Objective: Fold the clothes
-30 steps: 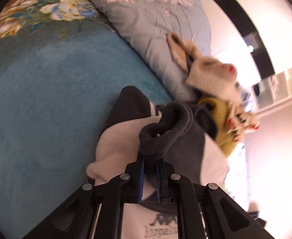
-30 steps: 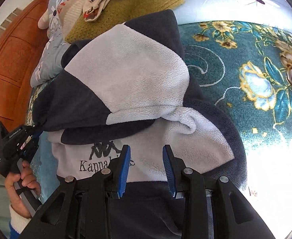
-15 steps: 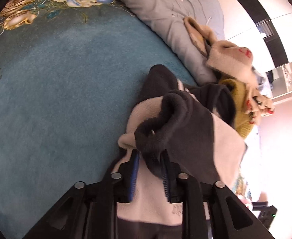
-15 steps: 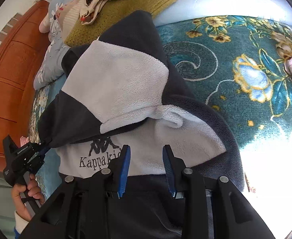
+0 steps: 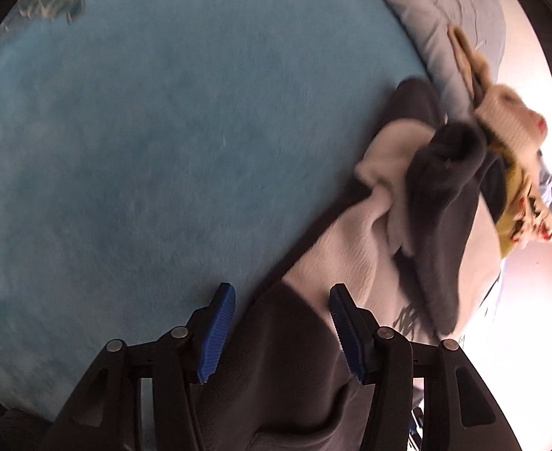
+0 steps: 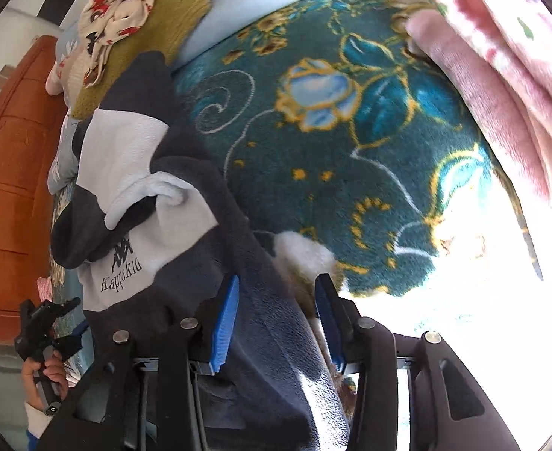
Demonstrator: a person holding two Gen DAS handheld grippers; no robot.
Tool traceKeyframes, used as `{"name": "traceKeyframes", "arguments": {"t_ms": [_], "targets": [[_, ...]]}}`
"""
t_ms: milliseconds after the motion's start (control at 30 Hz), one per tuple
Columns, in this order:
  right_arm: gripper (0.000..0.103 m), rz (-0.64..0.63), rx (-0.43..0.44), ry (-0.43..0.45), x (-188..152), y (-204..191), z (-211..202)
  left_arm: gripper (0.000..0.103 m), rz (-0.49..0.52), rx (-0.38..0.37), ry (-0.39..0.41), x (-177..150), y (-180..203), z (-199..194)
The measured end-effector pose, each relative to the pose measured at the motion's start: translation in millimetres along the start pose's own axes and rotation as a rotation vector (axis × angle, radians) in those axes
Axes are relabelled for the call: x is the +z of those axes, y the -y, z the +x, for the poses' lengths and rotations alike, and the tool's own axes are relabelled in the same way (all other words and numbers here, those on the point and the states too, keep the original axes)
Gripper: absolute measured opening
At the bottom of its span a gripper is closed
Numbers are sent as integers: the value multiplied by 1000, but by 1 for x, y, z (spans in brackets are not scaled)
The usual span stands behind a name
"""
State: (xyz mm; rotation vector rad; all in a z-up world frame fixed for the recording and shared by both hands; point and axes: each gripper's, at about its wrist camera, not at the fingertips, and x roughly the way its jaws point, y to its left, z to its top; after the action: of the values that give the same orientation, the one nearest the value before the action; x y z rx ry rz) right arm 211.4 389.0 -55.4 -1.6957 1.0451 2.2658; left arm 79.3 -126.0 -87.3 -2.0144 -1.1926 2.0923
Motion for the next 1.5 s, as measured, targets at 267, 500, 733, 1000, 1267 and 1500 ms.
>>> {"name": "traceKeyframes", "arguments": {"t_ms": [267,500,733,1000,1267,1500], "targets": [[45,5,79,-39,-21,14,4,75,146,108,-158,-8,17,6],[45,-4,136,-47,-31,17,4,75,378,336,-365,-24,41,14],[45,-28,196,-92,-45,25,2,75,344,301,-418,-63,29,31],[45,-44,309,-160,-60,39,1,71,294,249,-394,-93,16,18],[35,44,344,-168,-66,46,12,66,248,258,-418,-109,4,7],[12,16,330,-208,-70,30,15,13,276,305,-364,-126,4,-13]]}}
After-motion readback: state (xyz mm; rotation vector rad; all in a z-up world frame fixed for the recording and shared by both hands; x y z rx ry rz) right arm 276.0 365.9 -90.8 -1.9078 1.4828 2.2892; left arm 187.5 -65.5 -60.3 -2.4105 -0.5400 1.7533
